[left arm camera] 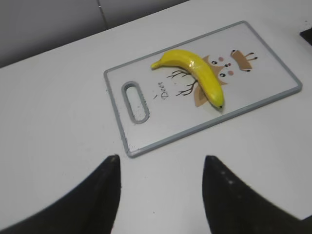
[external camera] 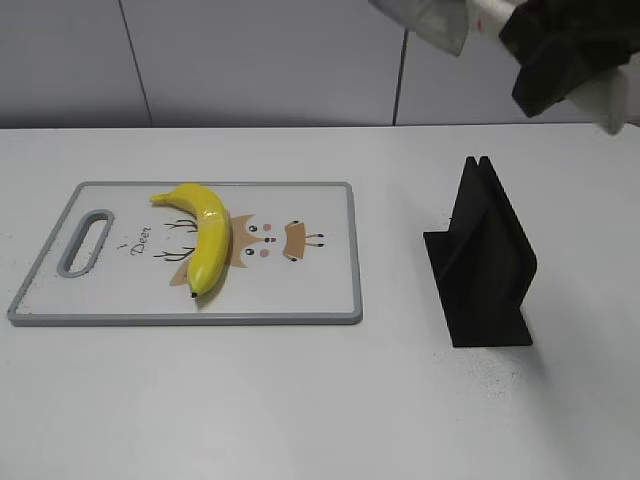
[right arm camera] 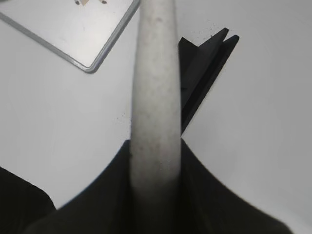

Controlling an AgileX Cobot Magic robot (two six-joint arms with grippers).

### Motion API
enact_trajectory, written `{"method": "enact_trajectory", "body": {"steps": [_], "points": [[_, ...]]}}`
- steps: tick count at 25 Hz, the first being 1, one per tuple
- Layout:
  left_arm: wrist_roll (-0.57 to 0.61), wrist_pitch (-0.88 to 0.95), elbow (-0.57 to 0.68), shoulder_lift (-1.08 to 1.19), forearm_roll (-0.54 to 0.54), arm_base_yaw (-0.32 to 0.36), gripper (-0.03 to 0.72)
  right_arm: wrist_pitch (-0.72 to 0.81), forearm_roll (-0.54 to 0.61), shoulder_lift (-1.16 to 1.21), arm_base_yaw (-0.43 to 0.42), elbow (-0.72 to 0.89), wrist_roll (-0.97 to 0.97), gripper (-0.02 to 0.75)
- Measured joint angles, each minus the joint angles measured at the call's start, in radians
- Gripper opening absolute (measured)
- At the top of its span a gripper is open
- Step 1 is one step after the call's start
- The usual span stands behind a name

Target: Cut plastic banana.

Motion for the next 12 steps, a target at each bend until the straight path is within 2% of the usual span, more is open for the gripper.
{"method": "enact_trajectory", "body": {"steps": [6,12], "points": [[0.217,0.024,-0.242,0.317,-0.133,0.000,0.526,0.000,0.003,0.101,0.000,-0.058,-0.174,0.162],[0.448,0.131,-0.506,0.633,-0.224,0.000,0.527,0.001,0.019,0.238,0.000,-0.229,-0.293,0.162]]}}
